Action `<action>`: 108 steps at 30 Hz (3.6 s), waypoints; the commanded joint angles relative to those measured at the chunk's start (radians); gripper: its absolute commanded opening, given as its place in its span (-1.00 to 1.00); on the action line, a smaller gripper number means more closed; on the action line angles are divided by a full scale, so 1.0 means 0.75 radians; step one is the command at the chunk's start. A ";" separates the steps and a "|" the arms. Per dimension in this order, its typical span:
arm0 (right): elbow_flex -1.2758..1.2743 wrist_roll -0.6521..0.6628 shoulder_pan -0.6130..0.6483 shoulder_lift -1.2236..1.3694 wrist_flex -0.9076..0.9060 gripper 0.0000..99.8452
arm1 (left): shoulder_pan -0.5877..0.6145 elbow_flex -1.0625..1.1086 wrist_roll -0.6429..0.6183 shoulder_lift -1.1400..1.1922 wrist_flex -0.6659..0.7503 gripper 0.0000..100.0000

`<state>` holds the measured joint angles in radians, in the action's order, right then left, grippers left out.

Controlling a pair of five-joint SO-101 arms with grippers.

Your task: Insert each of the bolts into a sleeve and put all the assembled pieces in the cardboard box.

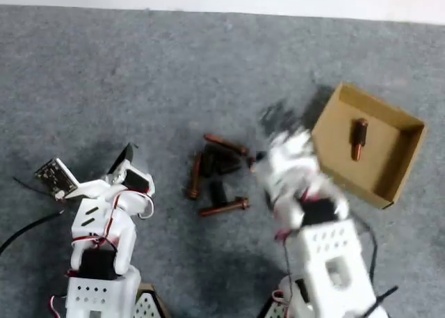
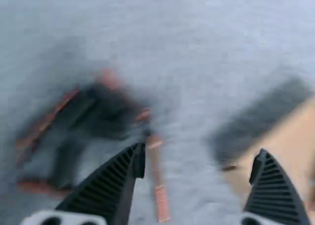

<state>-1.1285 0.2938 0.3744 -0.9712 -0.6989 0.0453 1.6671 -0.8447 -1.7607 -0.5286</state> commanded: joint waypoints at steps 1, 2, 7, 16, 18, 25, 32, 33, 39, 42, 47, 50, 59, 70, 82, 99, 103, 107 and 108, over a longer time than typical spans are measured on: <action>-0.126 -0.006 0.185 -0.120 0.042 -0.38 | 0.015 -0.003 0.012 0.003 0.025 -0.99; -0.130 -0.006 0.216 -0.114 0.042 -0.38 | 0.015 -0.003 0.012 0.003 0.025 -0.99; -0.126 -0.004 0.257 -0.019 0.048 -0.38 | 0.015 -0.003 0.012 0.003 0.023 -0.99; 0.030 -0.012 0.281 0.287 0.120 -0.38 | 0.015 -0.003 0.012 0.003 0.023 -0.99; 0.105 -0.014 0.287 0.386 0.120 -0.38 | 0.015 -0.003 0.012 0.003 0.023 -0.99; 0.261 -0.168 0.332 0.711 0.120 -0.38 | 0.069 0.021 0.014 0.003 0.025 -0.99; 0.269 -0.192 0.341 0.885 0.154 -0.38 | 0.130 0.024 0.012 0.003 0.027 -0.99; 0.269 -0.192 0.345 0.907 0.169 -0.38 | 0.132 0.024 0.012 0.003 0.027 -0.99; 0.287 -0.192 0.347 1.069 0.267 -0.38 | 0.132 0.024 0.012 0.003 0.029 -0.99; 0.359 -0.192 0.347 1.157 0.208 -0.38 | 0.132 0.024 0.012 0.003 0.029 -0.99; 0.476 -0.192 0.347 1.296 0.109 -0.38 | 0.132 0.024 0.012 0.003 0.029 -0.99; 0.535 -0.192 0.347 1.343 0.048 -0.39 | 0.132 0.024 0.012 0.003 0.029 -0.99; 0.555 -0.184 0.345 1.361 0.007 -0.83 | 0.132 0.024 0.012 0.003 0.029 -0.99; 0.576 -0.072 0.345 1.294 -0.103 -0.94 | 0.132 0.024 0.012 0.003 0.029 -0.99; 0.596 -0.178 0.351 0.913 -0.212 -0.87 | 0.132 0.024 0.012 0.003 0.029 -0.99; 0.735 -0.368 0.512 1.347 -0.069 -0.70 | 0.132 0.024 0.012 0.003 0.029 -0.99; 0.789 -0.381 0.453 1.417 -0.069 -0.70 | 0.132 0.024 0.012 0.003 0.029 -0.99; 0.797 -0.381 0.449 1.462 -0.069 -0.70 | 0.132 0.024 0.012 0.003 0.029 -0.99; 0.797 -0.381 0.449 1.470 -0.066 -0.70 | 0.132 0.024 0.012 0.003 0.029 -0.99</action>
<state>-0.5792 0.0161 0.7411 0.1059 -0.7756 0.1281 1.6763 -0.8447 -1.7607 -0.5286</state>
